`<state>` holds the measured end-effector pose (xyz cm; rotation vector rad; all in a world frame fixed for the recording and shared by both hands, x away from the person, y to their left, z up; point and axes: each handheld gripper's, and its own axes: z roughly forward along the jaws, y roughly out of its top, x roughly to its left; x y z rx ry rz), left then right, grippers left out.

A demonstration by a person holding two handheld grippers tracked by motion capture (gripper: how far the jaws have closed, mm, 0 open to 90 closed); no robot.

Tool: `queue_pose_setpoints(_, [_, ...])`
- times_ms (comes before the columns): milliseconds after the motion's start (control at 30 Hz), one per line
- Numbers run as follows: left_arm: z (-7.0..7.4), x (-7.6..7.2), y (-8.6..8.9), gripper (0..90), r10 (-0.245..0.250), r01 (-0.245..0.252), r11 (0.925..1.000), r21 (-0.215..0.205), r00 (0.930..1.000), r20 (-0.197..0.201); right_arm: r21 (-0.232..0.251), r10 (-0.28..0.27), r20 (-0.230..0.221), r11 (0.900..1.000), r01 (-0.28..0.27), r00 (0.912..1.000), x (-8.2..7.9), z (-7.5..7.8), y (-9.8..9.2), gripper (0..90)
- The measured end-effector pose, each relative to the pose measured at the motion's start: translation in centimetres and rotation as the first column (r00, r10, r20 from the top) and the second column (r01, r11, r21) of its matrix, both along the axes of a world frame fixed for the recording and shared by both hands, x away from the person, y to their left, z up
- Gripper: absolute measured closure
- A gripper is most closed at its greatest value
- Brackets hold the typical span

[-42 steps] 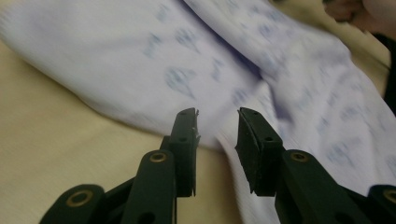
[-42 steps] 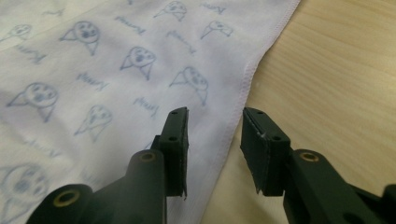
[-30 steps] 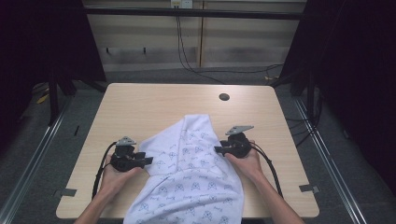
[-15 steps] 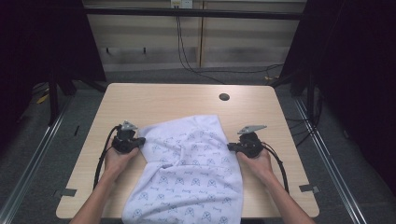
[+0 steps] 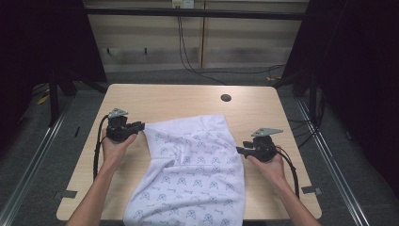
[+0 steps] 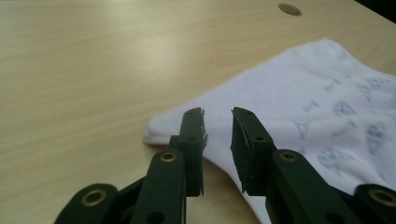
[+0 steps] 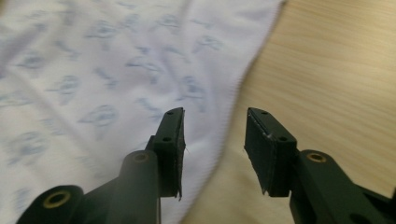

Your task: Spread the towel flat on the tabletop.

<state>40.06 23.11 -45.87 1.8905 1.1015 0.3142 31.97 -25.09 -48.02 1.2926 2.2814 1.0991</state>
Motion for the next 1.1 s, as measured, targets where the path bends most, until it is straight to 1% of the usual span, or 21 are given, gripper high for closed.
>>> queue_pose_setpoints(33, [0.0, 0.0, 0.0, 77.5, 0.0, 0.0, 1.0, 0.0, 1.0, 0.0, 0.0, 0.0, 0.0, 1.0, 0.0, 1.0, 0.0, 0.0, 0.0, 59.9])
queue_pose_setpoints(67, [-0.2, -1.2, -0.6, 77.1, -0.094, 0.094, 0.9955, -0.004, 0.9954, -0.019, 0.036, 0.064, -0.01, 0.997, -0.063, 0.9979, -1.0, 0.2, 0.5, 65.2])
queue_pose_setpoints(133, [-0.7, -2.7, -1.5, 76.1, -0.184, 0.184, 0.9829, 0.001, 0.9822, -0.037, 0.043, 0.124, -0.033, 0.991, -0.123, 0.9917, -2.2, 0.0, 1.2, 66.4])
queue_pose_setpoints(167, [-1.1, -3.4, -2.1, 74.6, -0.215, 0.217, 0.9758, 0.029, 0.9755, -0.045, 0.034, 0.151, -0.048, 0.988, -0.15, 0.9873, -2.8, -0.2, 1.6, 67.0])
queue_pose_setpoints(200, [-1.4, -4.1, -2.6, 72.9, -0.232, 0.234, 0.9712, 0.046, 0.9718, -0.042, 0.025, 0.166, -0.056, 0.986, -0.165, 0.9846, -3.5, -0.3, 2.0, 66.4])
queue_pose_setpoints(267, [-2.1, -5.0, -3.2, 69.7, -0.256, 0.259, 0.9653, 0.033, 0.9632, -0.083, 0.028, 0.197, -0.07, 0.98, -0.195, 0.978, -4.8, -0.4, 2.5, 64.2])
queue_pose_setpoints(367, [-1.6, -6.9, -3.4, 68.6, -0.308, 0.316, 0.945, 0.085, 0.947, -0.09, 0.056, 0.211, -0.056, 0.977, -0.208, 0.9759, -7.2, 0.5, 2.4, 62.6])
queue_pose_setpoints(400, [-1.3, -7.4, -3.1, 68.8, -0.322, 0.329, 0.941, 0.078, 0.9422, -0.092, 0.055, 0.209, -0.058, 0.977, -0.206, 0.9762, -7.9, 0.7, 2.2, 62.2])
queue_pose_setpoints(467, [-1.2, -8.5, -2.7, 68.7, -0.332, 0.339, 0.9387, 0.062, 0.9381, -0.097, 0.057, 0.199, -0.074, 0.979, -0.195, 0.9772, -9.2, 0.7, 1.8, 60.2])
queue_pose_setpoints(500, [-1.2, -8.5, -2.7, 68.2, -0.332, 0.339, 0.9387, 0.062, 0.9381, -0.097, 0.057, 0.199, -0.074, 0.979, -0.195, 0.9772, -9.2, 0.7, 1.8, 60.2])
queue_pose_setpoints(533, [-1.6, -9.4, -2.5, 67.1, -0.326, 0.333, 0.9407, 0.064, 0.9403, -0.097, 0.011, 0.184, -0.084, 0.983, -0.183, 0.9794, -10.1, 0.3, 1.5, 57.0])
queue_pose_setpoints(567, [-1.8, -9.7, -2.4, 66.5, -0.324, 0.329, 0.943, 0.049, 0.9415, -0.093, 0.008, 0.177, -0.093, 0.984, -0.177, 0.9798, -10.5, 0.1, 1.4, 56.1])
queue_pose_setpoints(633, [-1.9, -9.8, -2.3, 65.3, -0.295, 0.3, 0.9527, 0.051, 0.952, -0.082, 0.009, 0.177, -0.1, 0.984, -0.177, 0.9792, -11.1, -0.1, 1.2, 55.8])
queue_pose_setpoints(733, [-1.2, -9.3, -1.9, 63.2, -0.272, 0.272, 0.9623, -0.003, 0.9597, -0.072, 0.0, 0.198, -0.096, 0.98, -0.199, 0.9755, -11.5, -0.3, 1.5, 54.2])
queue_pose_setpoints(800, [-0.9, -9.2, -1.9, 62.0, -0.267, 0.267, 0.9636, -0.018, 0.9613, -0.067, -0.037, 0.21, -0.108, 0.976, -0.215, 0.9718, -11.5, -0.7, 2.1, 54.2])
queue_pose_setpoints(833, [-0.7, -9.3, -1.9, 62.0, -0.271, 0.269, 0.9626, -0.031, 0.9608, -0.06, -0.037, 0.21, -0.108, 0.976, -0.215, 0.9718, -11.5, -0.7, 2.1, 54.2])
queue_pose_setpoints(867, [-0.4, -9.4, -2.2, 60.9, -0.284, 0.283, 0.9587, -0.028, 0.9578, -0.044, -0.098, 0.226, -0.089, 0.967, -0.234, 0.9701, -11.5, -1.1, 2.8, 56.3])
queue_pose_setpoints(933, [-0.3, -9.6, -2.5, 60.2, -0.286, 0.286, 0.958, -0.026, 0.9575, -0.033, -0.139, 0.217, -0.07, 0.964, -0.225, 0.9736, -11.4, -1.1, 2.9, 67.0])
queue_pose_setpoints(1000, [-0.3, -9.5, -3.1, 59.0, -0.297, 0.297, 0.9548, -0.014, 0.9542, -0.035, -0.139, 0.217, -0.074, 0.964, -0.225, 0.9734, -11.2, -1.1, 2.5, 75.8])
queue_pose_setpoints(1067, [-0.5, -9.4, -3.7, 58.3, -0.305, 0.305, 0.9524, -0.008, 0.9515, -0.041, -0.129, 0.199, -0.09, 0.969, -0.21, 0.9758, -11.2, -1.0, 1.6, 83.8])
queue_pose_setpoints(1100, [-0.5, -9.4, -3.7, 58.1, -0.305, 0.305, 0.9524, -0.008, 0.9515, -0.041, -0.129, 0.199, -0.09, 0.969, -0.21, 0.9758, -11.2, -1.0, 1.6, 83.8])
